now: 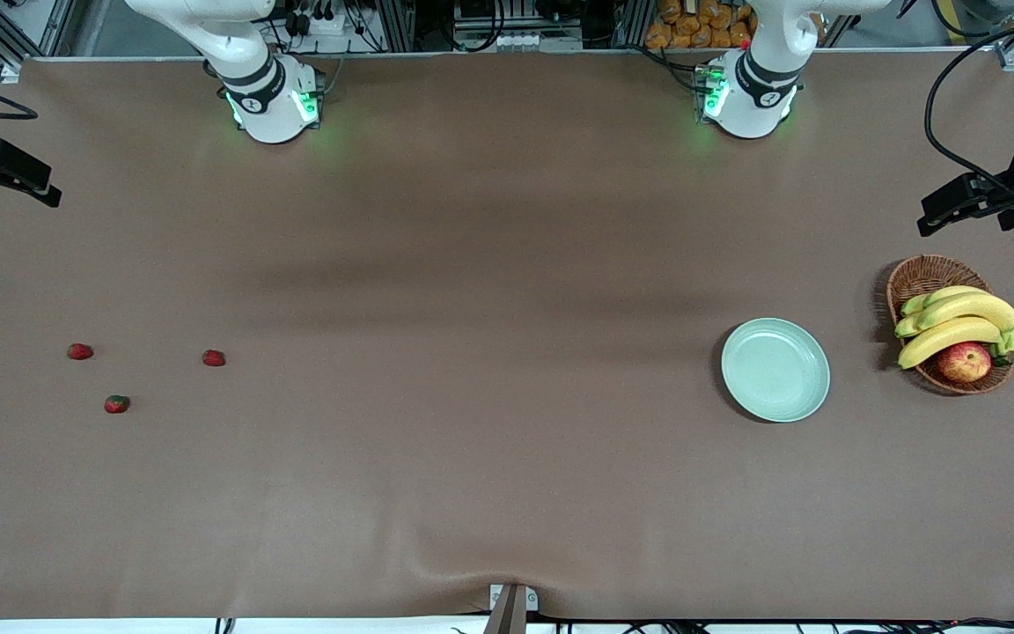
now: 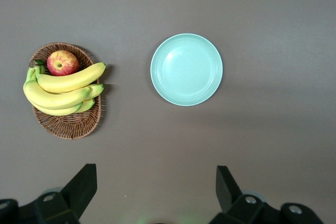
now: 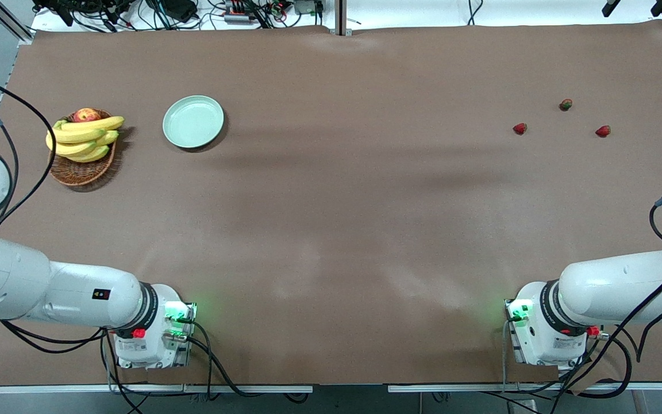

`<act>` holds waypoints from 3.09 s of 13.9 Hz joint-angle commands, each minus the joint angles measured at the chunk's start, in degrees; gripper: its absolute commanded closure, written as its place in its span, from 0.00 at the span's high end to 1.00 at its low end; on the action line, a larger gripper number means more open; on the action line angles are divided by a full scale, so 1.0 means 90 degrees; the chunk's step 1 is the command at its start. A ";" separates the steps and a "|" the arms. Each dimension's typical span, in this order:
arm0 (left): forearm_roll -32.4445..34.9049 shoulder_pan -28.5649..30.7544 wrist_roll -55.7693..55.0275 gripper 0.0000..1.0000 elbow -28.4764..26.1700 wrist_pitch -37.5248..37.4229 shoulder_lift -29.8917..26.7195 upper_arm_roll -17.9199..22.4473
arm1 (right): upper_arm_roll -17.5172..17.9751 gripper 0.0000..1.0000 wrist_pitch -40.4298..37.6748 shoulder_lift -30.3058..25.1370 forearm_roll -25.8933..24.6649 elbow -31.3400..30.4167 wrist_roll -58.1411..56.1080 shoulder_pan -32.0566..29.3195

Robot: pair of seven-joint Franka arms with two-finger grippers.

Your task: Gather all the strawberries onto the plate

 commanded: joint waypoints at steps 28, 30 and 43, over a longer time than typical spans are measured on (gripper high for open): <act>-0.0064 0.0062 0.0157 1.00 0.0000 0.0010 0.0092 0.0005 | 0.0070 1.00 0.2619 0.2153 0.0190 -0.1865 -0.3343 0.0283; -0.0064 0.0062 0.0166 1.00 0.0000 0.0010 0.0083 0.0005 | 0.0060 1.00 0.3768 0.2153 -0.0218 -0.2537 -0.3774 0.0263; -0.0064 0.0052 0.0166 1.00 0.0000 0.0010 0.0141 -0.0005 | 0.0070 1.00 0.7124 0.3608 -0.0767 -0.3039 -0.7369 -0.0275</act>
